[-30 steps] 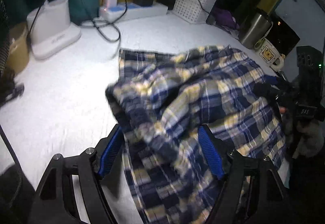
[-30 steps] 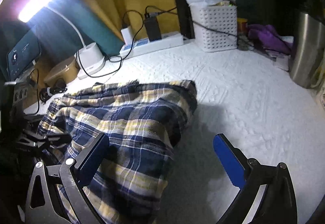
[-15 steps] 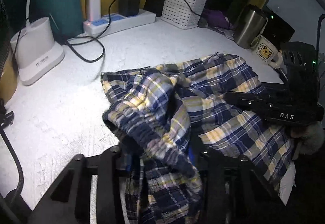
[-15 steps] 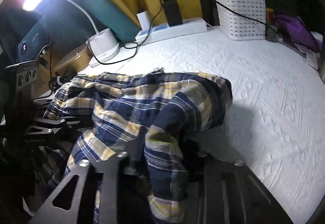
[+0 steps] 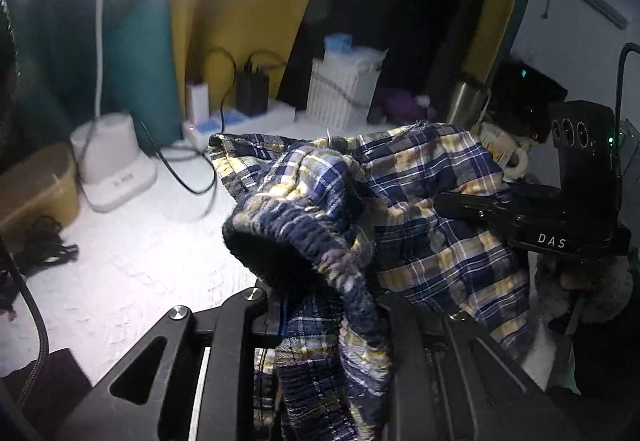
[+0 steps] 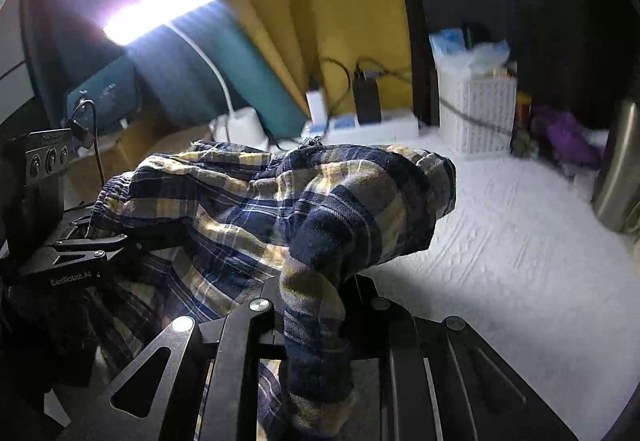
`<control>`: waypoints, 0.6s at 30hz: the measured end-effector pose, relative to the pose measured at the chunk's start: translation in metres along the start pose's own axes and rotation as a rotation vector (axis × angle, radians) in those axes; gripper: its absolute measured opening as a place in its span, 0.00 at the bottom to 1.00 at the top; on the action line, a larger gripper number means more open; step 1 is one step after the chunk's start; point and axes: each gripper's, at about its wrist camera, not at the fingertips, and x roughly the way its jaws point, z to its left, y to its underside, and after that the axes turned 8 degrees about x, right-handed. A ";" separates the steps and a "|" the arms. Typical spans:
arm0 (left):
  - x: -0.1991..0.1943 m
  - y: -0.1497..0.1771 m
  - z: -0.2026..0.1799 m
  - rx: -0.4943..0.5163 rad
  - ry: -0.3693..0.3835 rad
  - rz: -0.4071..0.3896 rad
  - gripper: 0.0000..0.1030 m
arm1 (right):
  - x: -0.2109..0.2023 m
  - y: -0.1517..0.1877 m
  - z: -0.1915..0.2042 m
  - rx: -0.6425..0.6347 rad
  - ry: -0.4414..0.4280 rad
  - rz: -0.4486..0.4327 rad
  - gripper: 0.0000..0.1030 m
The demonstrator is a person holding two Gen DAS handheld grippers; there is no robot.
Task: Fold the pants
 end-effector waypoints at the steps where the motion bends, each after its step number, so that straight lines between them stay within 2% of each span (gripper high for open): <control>1: -0.007 -0.002 -0.002 0.000 -0.001 -0.017 0.18 | -0.006 -0.001 0.004 -0.006 0.001 -0.011 0.16; 10: -0.073 -0.005 -0.020 0.032 -0.047 -0.132 0.18 | -0.060 -0.004 0.045 -0.080 -0.008 -0.116 0.16; 18: -0.130 0.006 -0.025 0.028 -0.091 -0.215 0.18 | -0.097 0.001 0.093 -0.160 -0.034 -0.185 0.16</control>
